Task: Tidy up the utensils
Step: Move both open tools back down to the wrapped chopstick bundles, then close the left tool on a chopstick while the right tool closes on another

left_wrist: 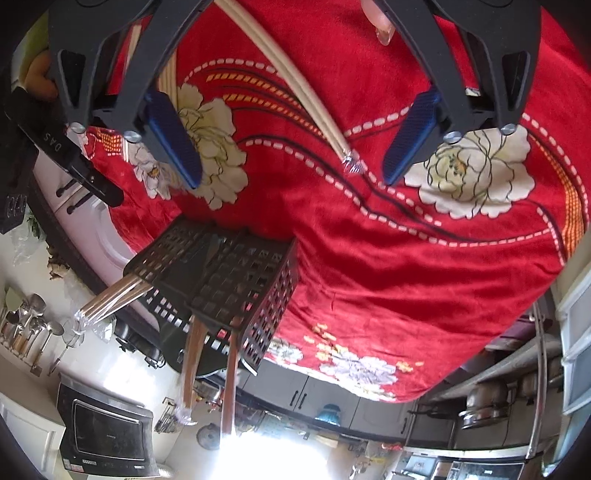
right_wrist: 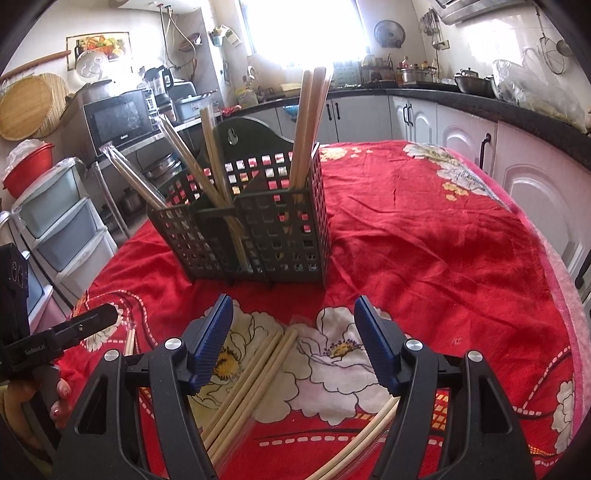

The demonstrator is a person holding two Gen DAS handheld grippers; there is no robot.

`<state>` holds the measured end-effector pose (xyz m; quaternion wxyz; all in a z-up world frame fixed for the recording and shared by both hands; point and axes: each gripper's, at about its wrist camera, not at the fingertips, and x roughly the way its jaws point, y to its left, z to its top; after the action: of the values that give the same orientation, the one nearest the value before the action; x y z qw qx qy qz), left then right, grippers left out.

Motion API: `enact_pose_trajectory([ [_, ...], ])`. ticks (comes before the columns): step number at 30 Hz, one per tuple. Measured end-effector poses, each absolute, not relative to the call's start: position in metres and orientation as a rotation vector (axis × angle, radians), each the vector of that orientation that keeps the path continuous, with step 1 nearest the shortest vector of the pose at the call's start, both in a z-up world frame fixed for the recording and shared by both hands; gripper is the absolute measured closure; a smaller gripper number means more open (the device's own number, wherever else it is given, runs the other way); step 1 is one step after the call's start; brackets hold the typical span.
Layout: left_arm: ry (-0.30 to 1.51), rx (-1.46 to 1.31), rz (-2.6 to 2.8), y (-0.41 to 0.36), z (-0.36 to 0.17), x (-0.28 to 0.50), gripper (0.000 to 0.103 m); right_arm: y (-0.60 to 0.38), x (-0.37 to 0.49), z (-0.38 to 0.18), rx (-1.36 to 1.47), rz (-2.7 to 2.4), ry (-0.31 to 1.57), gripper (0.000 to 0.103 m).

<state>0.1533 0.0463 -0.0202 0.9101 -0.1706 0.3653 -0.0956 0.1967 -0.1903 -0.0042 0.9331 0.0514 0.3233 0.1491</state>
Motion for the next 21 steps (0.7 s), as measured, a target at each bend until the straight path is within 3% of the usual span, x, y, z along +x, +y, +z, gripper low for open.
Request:
enact_pose_trajectory([
  [4,0.786,-0.375,-0.207,0.049,-0.029,0.153,0.043,-0.189,0.199,-0.009,0.107,0.304,0.685,0.037],
  [7,0.819,-0.393,-0.214,0.051,-0.036,0.154,0.051,-0.19,0.202,-0.013,0.111,0.301,0.703,0.037],
  [13,0.868,-0.421,-0.195,0.054,-0.048,0.154,0.057,-0.191,0.206,-0.018,0.12,0.299,0.727,0.038],
  [21,0.87,-0.398,-0.181,0.051,-0.052,0.167,0.063,-0.192,0.217,-0.029,0.13,0.29,0.783,0.05],
])
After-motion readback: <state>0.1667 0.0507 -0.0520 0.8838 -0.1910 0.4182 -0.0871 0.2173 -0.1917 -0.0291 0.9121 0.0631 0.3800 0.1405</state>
